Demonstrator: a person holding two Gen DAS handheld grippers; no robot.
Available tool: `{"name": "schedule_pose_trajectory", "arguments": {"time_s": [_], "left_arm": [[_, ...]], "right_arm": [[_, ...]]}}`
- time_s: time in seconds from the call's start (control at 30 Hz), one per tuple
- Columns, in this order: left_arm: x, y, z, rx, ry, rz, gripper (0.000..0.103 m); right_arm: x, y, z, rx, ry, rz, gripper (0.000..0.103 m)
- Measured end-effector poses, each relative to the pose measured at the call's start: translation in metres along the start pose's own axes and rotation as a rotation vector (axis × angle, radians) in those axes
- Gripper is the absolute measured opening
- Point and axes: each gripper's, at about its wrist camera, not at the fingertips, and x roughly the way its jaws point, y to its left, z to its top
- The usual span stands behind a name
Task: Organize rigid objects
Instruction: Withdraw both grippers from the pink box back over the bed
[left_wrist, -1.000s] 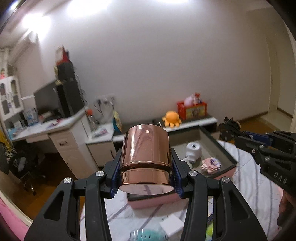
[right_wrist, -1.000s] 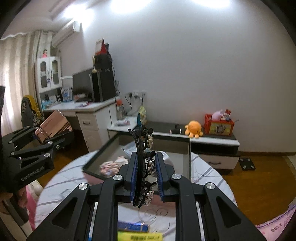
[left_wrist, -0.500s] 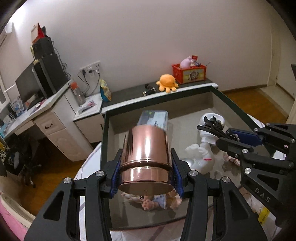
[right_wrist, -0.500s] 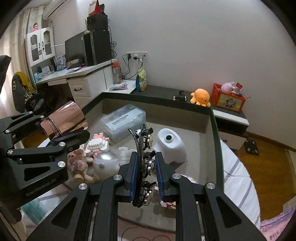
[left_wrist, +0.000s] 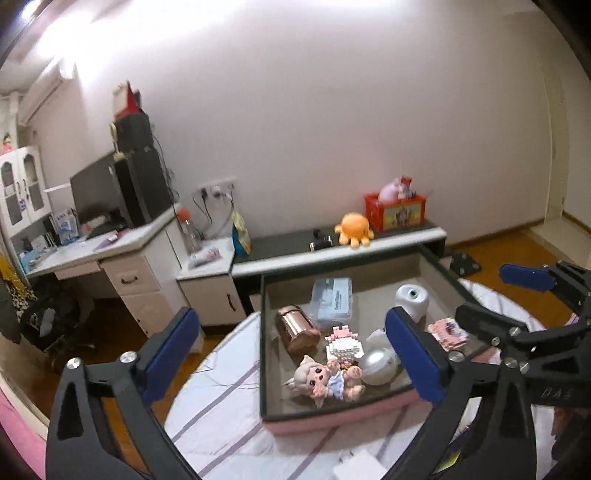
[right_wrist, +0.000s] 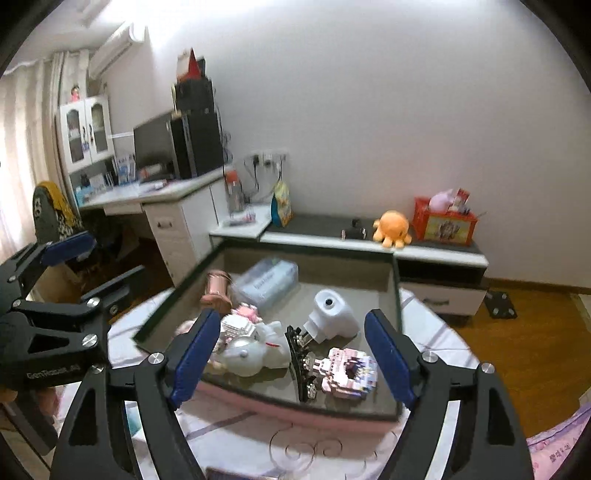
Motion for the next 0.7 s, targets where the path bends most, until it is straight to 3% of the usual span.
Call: {"name": "schedule_pose_trajectory", "arguments": {"time_s": [0.23,0.33,0.53,0.7], "left_arm": [[-0.086,0.013,-0.012,-0.047,-0.111,0.043,0.103],[-0.123,0.015,-0.024,-0.074,-0.153,0.056,0.103],[-0.194,0.016,-0.055,-0.139,-0.246,0.099,0.103],[-0.221,0.016,-0.071,-0.149,-0.241,0.096,0.103]], "right_arm": [[-0.081,0.017,-0.009,-0.011,-0.14,-0.05,0.09],[-0.116,0.024,-0.017,-0.006,-0.199,-0.049,0.103],[-0.177,0.043,-0.043,-0.03,-0.311,-0.068,0.103],[-0.204,0.054,-0.064,-0.034,-0.354,-0.146,0.103]]}}
